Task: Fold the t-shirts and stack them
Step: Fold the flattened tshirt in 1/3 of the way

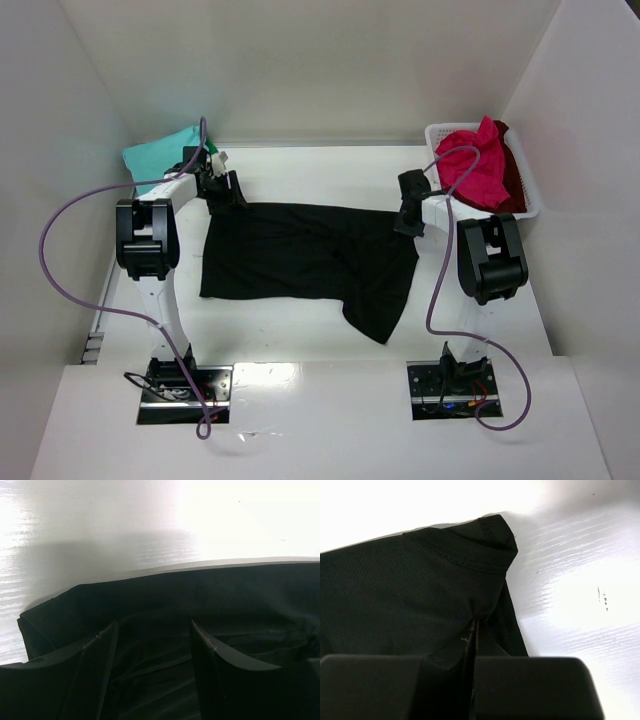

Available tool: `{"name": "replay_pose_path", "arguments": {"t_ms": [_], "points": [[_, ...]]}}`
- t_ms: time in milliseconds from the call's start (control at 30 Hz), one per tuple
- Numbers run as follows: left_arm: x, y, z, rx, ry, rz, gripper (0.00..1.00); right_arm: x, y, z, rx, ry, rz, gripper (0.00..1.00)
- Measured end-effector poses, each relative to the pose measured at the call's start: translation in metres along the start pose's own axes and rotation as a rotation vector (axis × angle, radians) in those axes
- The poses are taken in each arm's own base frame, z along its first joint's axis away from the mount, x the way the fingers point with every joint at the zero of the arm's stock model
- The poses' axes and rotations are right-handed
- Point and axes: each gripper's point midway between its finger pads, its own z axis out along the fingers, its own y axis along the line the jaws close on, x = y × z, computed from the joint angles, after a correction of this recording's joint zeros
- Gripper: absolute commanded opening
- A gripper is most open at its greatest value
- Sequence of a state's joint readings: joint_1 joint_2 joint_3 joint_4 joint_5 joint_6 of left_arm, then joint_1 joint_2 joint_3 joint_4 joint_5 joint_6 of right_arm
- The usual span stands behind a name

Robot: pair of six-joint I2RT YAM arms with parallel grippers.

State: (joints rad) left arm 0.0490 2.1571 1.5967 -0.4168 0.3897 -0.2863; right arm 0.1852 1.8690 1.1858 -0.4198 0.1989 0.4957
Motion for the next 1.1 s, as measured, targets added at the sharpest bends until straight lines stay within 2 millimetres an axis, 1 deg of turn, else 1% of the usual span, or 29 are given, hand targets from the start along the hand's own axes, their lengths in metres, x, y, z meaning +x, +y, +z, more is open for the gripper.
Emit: {"name": "replay_pose_path", "arguments": {"t_ms": [267, 300, 533, 633, 667, 700, 800, 867, 933, 1000, 1033, 1100], "points": [[0.000, 0.000, 0.000, 0.000, 0.000, 0.000, 0.66, -0.003, -0.008, -0.003, 0.022, -0.005, -0.009, 0.00], [0.000, 0.000, 0.000, 0.000, 0.001, 0.000, 0.65, -0.004, -0.009, -0.004, 0.023, -0.007, -0.008, 0.00], [0.000, 0.001, 0.000, -0.001, 0.001, 0.000, 0.65, -0.014, -0.016, -0.009, 0.025, -0.025, 0.004, 0.00], [0.000, 0.001, 0.000, -0.001, 0.001, 0.002, 0.65, -0.015, -0.018, -0.009, 0.022, -0.023, 0.003, 0.09], [0.000, 0.001, 0.000, -0.001, 0.001, 0.002, 0.65, -0.016, -0.019, -0.009, 0.020, -0.021, 0.002, 0.14], [0.000, 0.001, 0.000, -0.001, 0.001, 0.003, 0.65, -0.016, -0.020, -0.008, 0.020, -0.019, 0.002, 0.22], [0.000, 0.001, 0.000, -0.001, 0.002, 0.002, 0.65, -0.017, -0.019, -0.010, 0.008, -0.013, -0.002, 0.28], [0.000, 0.000, 0.000, -0.001, 0.000, 0.003, 0.65, -0.020, -0.015, -0.012, -0.010, -0.012, -0.003, 0.28], [0.003, 0.001, -0.002, -0.008, 0.001, 0.002, 0.65, -0.028, -0.008, -0.016, -0.036, -0.024, -0.001, 0.33], [0.010, 0.003, -0.008, -0.024, 0.008, -0.002, 0.65, -0.040, 0.001, -0.022, -0.072, -0.046, -0.001, 0.37], [0.015, 0.003, -0.012, -0.033, 0.013, -0.006, 0.65, -0.047, 0.006, -0.026, -0.093, -0.059, 0.000, 0.41], [0.021, 0.005, -0.019, -0.052, 0.014, -0.012, 0.65, -0.062, 0.016, -0.036, -0.135, -0.090, -0.001, 0.41]]}}
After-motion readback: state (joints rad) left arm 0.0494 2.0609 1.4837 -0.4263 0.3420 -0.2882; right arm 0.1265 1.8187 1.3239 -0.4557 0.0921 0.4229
